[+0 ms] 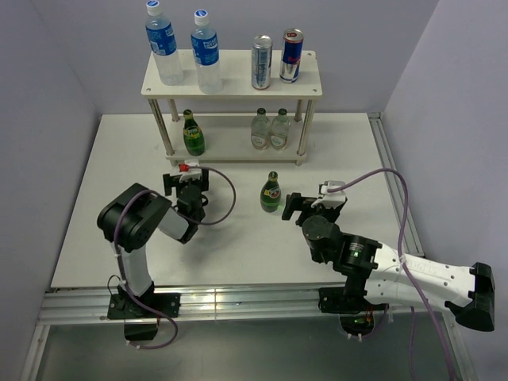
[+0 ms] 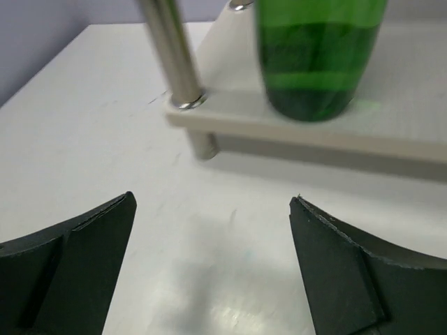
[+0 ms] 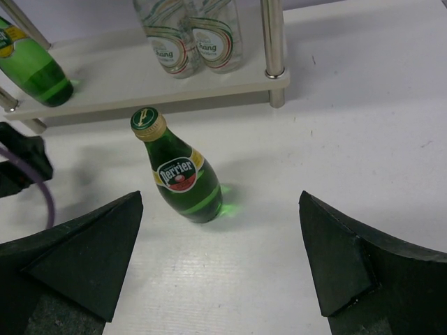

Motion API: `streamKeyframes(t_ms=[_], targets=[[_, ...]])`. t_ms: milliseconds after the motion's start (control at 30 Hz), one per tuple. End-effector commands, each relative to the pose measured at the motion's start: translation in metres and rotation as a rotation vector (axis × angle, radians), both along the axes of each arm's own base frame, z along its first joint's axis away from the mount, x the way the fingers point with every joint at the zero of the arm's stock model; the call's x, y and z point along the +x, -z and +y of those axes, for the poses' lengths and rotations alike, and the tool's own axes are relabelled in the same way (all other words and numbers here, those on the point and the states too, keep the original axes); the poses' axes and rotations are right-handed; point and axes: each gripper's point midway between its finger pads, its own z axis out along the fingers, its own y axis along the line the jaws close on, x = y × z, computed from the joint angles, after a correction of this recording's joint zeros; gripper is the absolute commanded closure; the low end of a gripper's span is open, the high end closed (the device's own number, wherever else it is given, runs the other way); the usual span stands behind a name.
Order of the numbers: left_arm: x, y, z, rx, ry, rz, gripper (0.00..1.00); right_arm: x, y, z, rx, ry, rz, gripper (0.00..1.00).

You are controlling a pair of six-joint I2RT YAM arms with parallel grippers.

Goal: Place and organize the beverage onto the shelf

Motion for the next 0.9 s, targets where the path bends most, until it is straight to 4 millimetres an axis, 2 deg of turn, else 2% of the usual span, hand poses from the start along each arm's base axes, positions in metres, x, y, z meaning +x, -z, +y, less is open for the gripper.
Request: streamKeyframes(t_ms=[0,133,167,200,233,267,300,333,367,400,433,467,500,533,600,633,667,767,833,867], targets=[[-0.034,-0.116,0.016,-0.284,-0.076,-0.444,0.02,0.003,0.002,0.006,-0.009,-0.002,0.009,0.00],[-0.067,-0.107,0.002,-0.217,-0.072,-0.295,0.02,0.003,0.000,0.007,-0.011,-0.002,0.009,0.00],[-0.079,-0.120,-0.016,-0.257,-0.009,-0.291,0.03,0.003,-0.002,0.005,-0.003,-0.004,0.003,0.00],[-0.082,-0.097,-0.035,-0.171,0.084,-0.160,0.04,0.002,-0.003,0.004,-0.001,-0.002,0.000,0.00],[-0.087,-0.096,-0.055,-0.277,0.174,-0.136,0.09,0.002,-0.006,0.002,0.008,0.001,-0.006,0.00],[-0.093,-0.102,-0.076,-0.335,0.261,-0.106,0.09,0.001,-0.006,0.000,0.010,0.004,-0.007,0.00],[-0.104,-0.120,-0.094,-0.420,0.393,-0.085,0.10,0.001,-0.006,-0.002,0.006,0.010,-0.007,0.00],[-0.111,-0.111,-0.101,-0.453,0.437,-0.025,0.15,0.001,-0.007,-0.004,0.008,0.019,-0.009,0.00],[-0.119,-0.111,-0.106,-0.464,0.487,-0.007,0.13,0.000,-0.008,-0.006,0.011,0.025,-0.012,0.00],[-0.128,-0.119,-0.107,-0.489,0.529,-0.020,0.13,0.000,-0.009,-0.008,0.012,0.030,-0.013,0.00],[-0.142,-0.109,-0.120,-0.475,0.636,0.012,0.12,-0.001,-0.011,-0.011,0.022,0.036,-0.018,0.00],[-0.150,-0.113,-0.124,-0.467,0.695,0.002,0.11,-0.001,-0.011,-0.011,0.027,0.035,-0.021,0.00],[-0.154,-0.107,-0.127,-0.443,0.733,0.014,0.04,-0.001,-0.010,-0.012,0.027,0.034,-0.023,0.00],[-0.163,-0.104,-0.139,-0.428,0.821,0.036,0.05,-0.002,-0.012,-0.013,0.037,0.033,-0.026,0.00],[-0.172,-0.099,-0.155,-0.416,0.923,0.048,0.05,-0.002,-0.013,-0.014,0.041,0.034,-0.030,0.00],[-0.170,-0.096,-0.156,-0.411,0.923,0.052,0.05,-0.002,-0.014,-0.014,0.042,0.035,-0.031,0.00],[-0.173,-0.092,-0.169,-0.401,0.982,0.074,0.05,-0.002,-0.014,-0.014,0.040,0.039,-0.032,0.00],[-0.170,-0.079,-0.186,-0.380,1.026,0.115,0.07,-0.003,-0.014,-0.015,0.046,0.039,-0.030,0.00],[-0.167,-0.086,-0.195,-0.398,1.046,0.085,0.07,-0.004,-0.013,-0.017,0.057,0.039,-0.031,0.00],[-0.164,-0.074,-0.200,-0.388,1.049,0.111,0.07,-0.004,-0.011,-0.017,0.057,0.038,-0.030,0.00]])
